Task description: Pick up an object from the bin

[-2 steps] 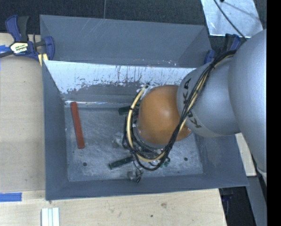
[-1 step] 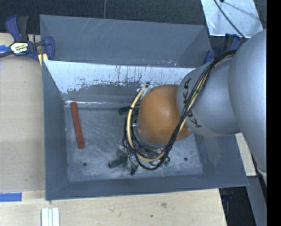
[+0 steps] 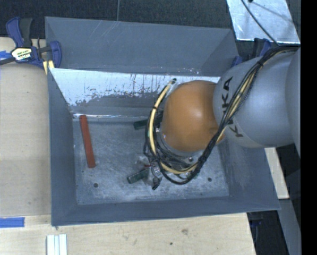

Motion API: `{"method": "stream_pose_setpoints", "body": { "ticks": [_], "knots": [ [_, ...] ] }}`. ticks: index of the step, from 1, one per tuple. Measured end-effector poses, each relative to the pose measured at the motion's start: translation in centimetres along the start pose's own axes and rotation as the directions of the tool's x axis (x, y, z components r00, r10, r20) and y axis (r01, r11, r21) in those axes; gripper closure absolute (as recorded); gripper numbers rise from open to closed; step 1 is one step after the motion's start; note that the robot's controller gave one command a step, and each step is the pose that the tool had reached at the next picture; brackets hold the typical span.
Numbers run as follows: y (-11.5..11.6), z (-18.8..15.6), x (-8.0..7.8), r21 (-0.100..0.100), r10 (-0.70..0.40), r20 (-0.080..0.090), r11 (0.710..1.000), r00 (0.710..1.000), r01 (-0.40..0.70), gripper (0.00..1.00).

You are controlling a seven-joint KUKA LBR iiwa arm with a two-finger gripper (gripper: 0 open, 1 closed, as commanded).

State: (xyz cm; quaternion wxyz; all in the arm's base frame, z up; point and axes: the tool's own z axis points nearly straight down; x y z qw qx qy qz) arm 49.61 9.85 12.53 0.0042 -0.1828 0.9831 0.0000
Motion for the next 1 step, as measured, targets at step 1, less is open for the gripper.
{"method": "stream_pose_setpoints", "body": {
  "ticks": [1],
  "knots": [
    [-0.06,-3.26,-0.16,0.0,0.003,-0.001,1.0,1.0,-0.003,1.0]
  ]
}}
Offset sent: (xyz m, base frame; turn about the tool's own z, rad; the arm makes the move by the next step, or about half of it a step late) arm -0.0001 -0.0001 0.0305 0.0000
